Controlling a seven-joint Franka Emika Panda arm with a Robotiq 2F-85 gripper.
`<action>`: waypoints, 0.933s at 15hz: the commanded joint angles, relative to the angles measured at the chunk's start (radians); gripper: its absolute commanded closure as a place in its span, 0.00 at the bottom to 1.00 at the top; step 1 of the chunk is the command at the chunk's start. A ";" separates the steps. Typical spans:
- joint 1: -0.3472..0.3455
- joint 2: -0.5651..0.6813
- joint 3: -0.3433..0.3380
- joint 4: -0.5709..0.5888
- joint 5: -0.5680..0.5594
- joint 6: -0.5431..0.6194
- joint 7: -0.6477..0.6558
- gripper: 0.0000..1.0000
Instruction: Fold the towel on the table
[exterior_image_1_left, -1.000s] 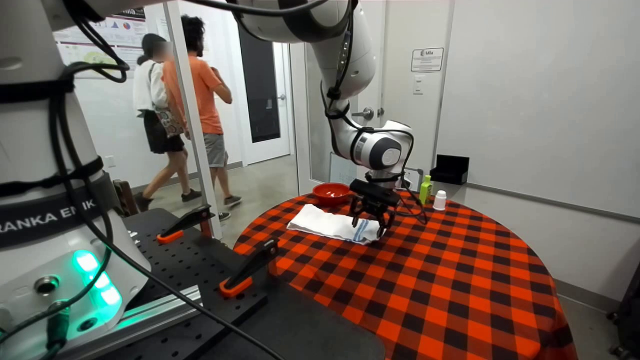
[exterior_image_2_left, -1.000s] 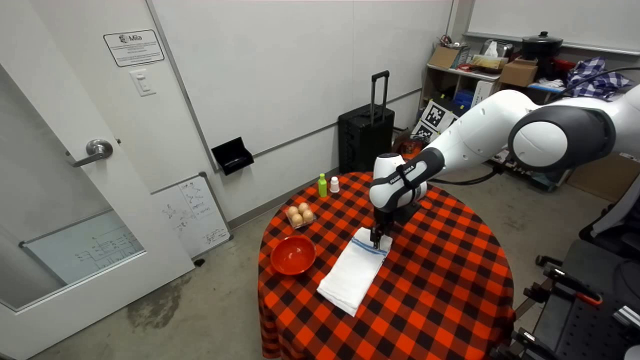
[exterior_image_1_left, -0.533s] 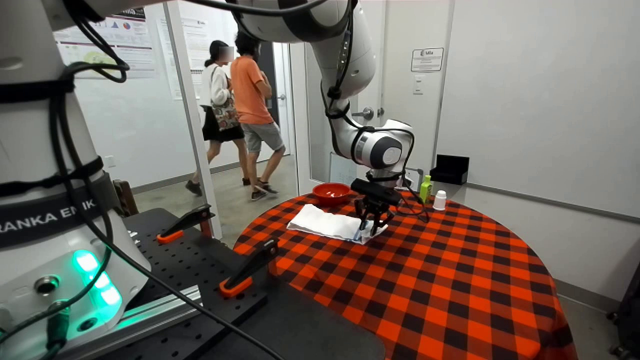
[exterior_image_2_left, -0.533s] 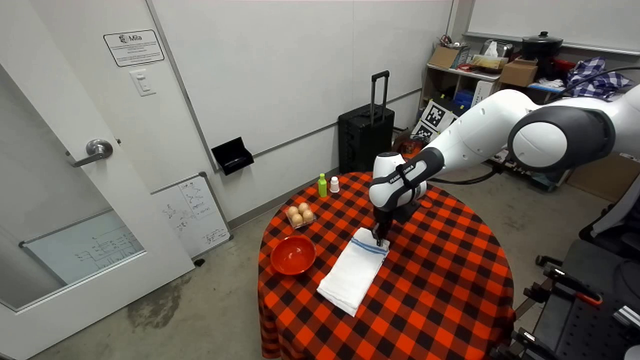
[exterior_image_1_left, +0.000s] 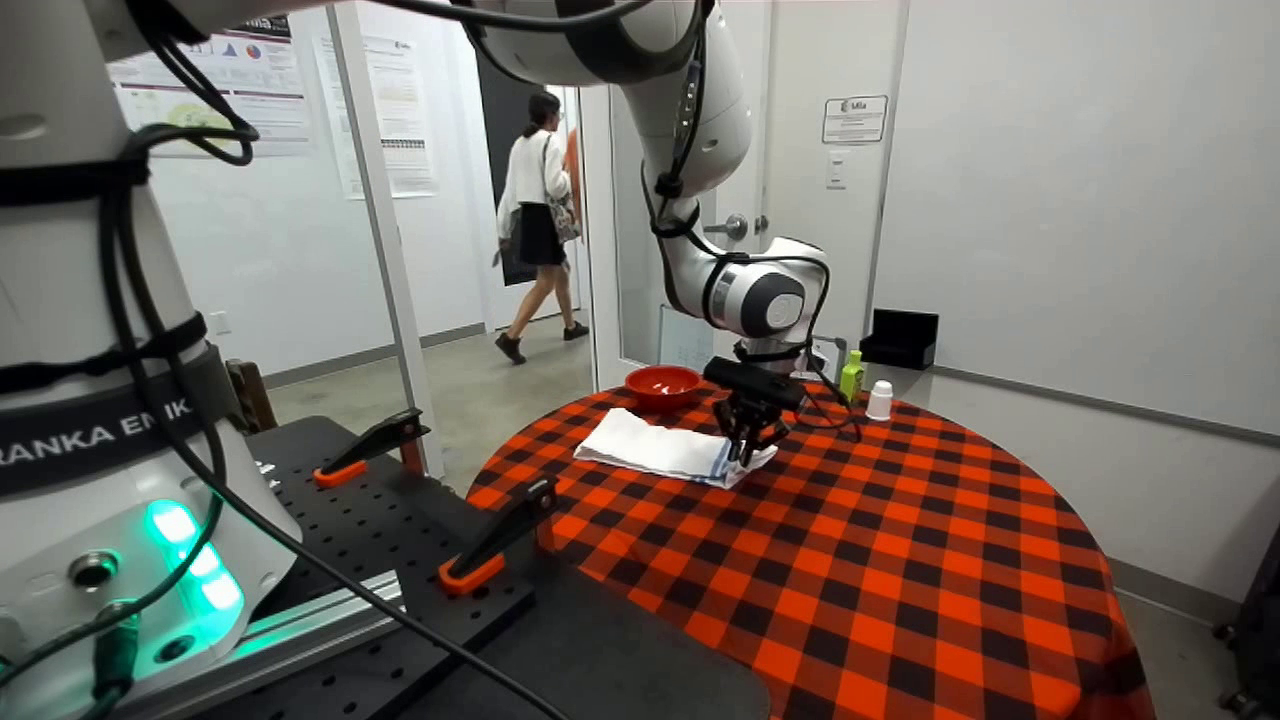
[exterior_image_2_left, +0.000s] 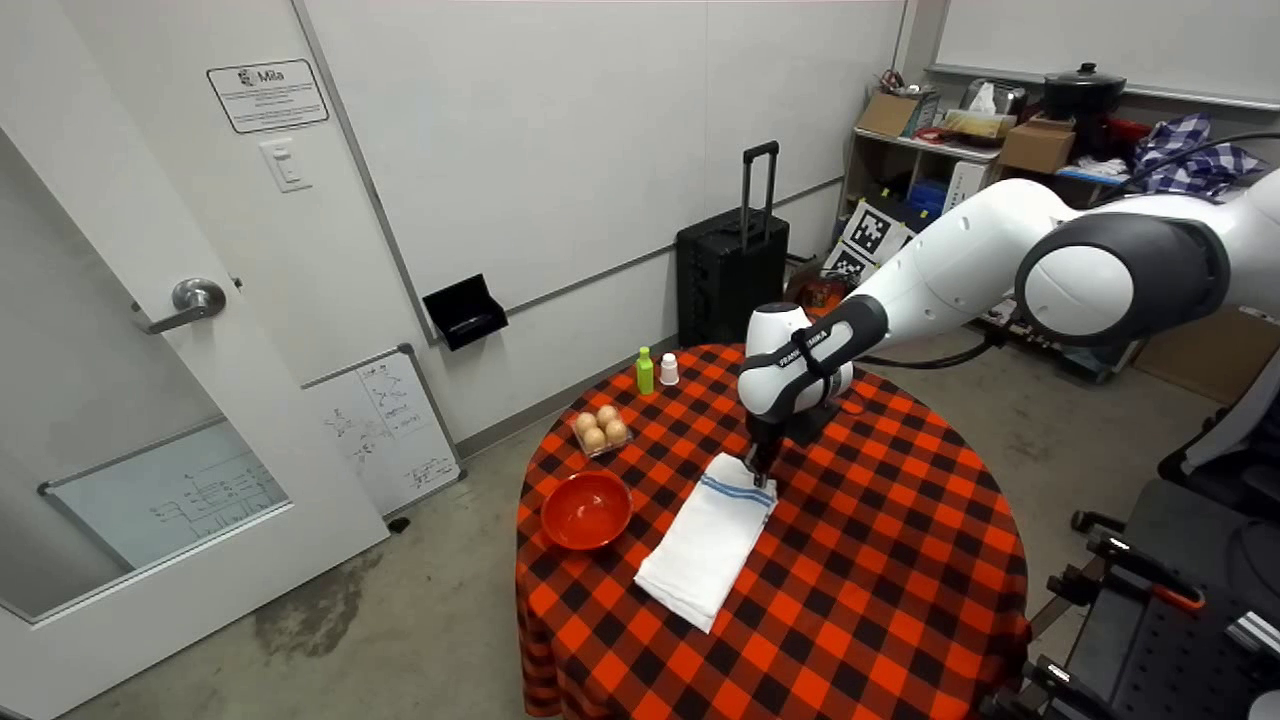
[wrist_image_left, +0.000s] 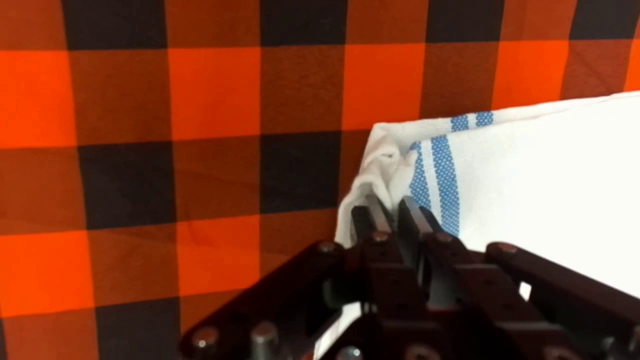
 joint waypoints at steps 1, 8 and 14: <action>0.011 0.002 -0.009 -0.002 0.010 0.060 0.004 0.98; 0.008 0.004 -0.004 -0.014 0.015 0.120 0.024 0.90; 0.031 -0.006 -0.035 -0.017 0.009 0.081 0.072 0.98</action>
